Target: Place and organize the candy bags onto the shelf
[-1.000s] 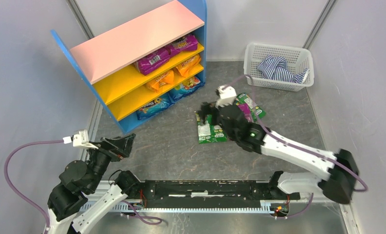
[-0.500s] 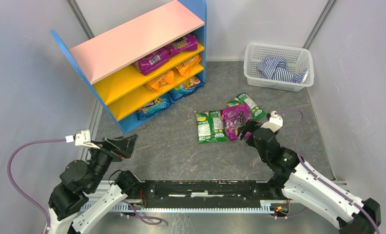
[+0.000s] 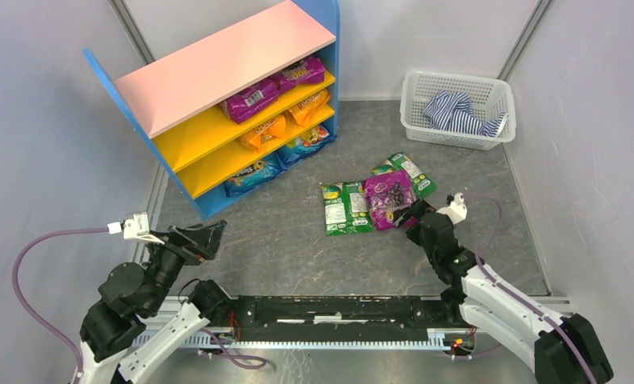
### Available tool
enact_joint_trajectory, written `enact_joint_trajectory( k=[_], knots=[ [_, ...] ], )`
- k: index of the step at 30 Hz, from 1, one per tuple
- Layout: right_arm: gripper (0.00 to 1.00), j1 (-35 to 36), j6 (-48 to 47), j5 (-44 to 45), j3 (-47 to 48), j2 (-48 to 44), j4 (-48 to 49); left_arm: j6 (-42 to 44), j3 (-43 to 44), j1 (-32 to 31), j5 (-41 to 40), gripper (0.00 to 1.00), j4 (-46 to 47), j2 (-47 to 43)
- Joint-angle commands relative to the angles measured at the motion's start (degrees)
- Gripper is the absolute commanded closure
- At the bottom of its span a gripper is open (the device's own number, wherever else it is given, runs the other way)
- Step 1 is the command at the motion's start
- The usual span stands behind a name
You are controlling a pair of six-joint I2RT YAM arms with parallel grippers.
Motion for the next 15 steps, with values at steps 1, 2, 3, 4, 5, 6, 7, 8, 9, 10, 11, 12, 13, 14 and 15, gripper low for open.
enact_joint_trajectory(
  k=[1,2,3,4,5,6,7,8,9,10,11,12,13,14,15],
  knots=[
    [0.02,-2.4,3.2,-3.0,-7.7,-2.5,16.8,1.0,0.1,-0.1,-0.2,0.02,2.4,0.1],
    [0.02,-3.1,3.0,-3.8,-8.0,-1.7,18.2,1.0,0.0,-0.1,-0.2,0.02,2.5,0.2],
    [0.02,-3.7,2.5,-4.7,-7.6,-0.5,18.8,1.0,0.0,-0.1,-0.2,0.02,2.5,0.4],
    [0.02,-4.2,1.7,-6.1,-7.1,1.1,19.4,1.0,0.0,-0.1,-0.2,0.02,2.4,0.6],
    [0.02,-4.8,1.3,-7.8,-6.6,2.5,20.2,1.0,0.0,-0.1,-0.2,0.02,2.4,0.6],
    [0.02,-5.3,1.1,-8.8,-6.3,4.1,21.0,1.0,0.0,-0.1,-0.2,0.02,2.4,0.6],
    [0.02,-5.6,1.3,-9.9,-6.3,5.6,22.3,0.9,0.1,-0.1,-0.2,0.02,2.3,0.4],
    [0.02,-5.8,1.9,-10.6,-6.4,6.6,23.9,0.9,0.0,-0.1,-0.3,0.02,2.3,0.2],
    [0.02,-5.9,2.6,-11.0,-6.6,8.1,25.2,0.9,0.0,-0.1,-0.3,0.02,2.3,0.0],
    [0.03,-6.0,3.2,-11.7,-6.7,9.4,26.9,0.9,0.0,-0.1,-0.4,0.02,2.4,-0.1],
    [0.06,-6.1,3.8,-12.1,-6.9,10.5,28.4,0.9,0.0,-0.1,-0.4,0.02,2.3,-0.2],
    [0.09,-6.1,4.0,-12.3,-6.8,11.7,29.4,0.9,0.0,-0.1,-0.4,0.02,2.3,-0.2],
    [0.12,-6.2,4.1,-12.3,-6.8,12.7,30.6,0.9,0.0,-0.1,-0.3,0.01,2.4,-0.1],
    [0.14,-6.4,4.1,-12.0,-6.7,13.5,31.7,1.0,0.1,-0.1,-0.2,0.01,2.4,0.0],
    [0.16,-6.4,4.1,-11.7,-6.7,14.3,32.6,1.0,0.1,-0.1,-0.2,0.01,2.4,0.0]
  ],
)
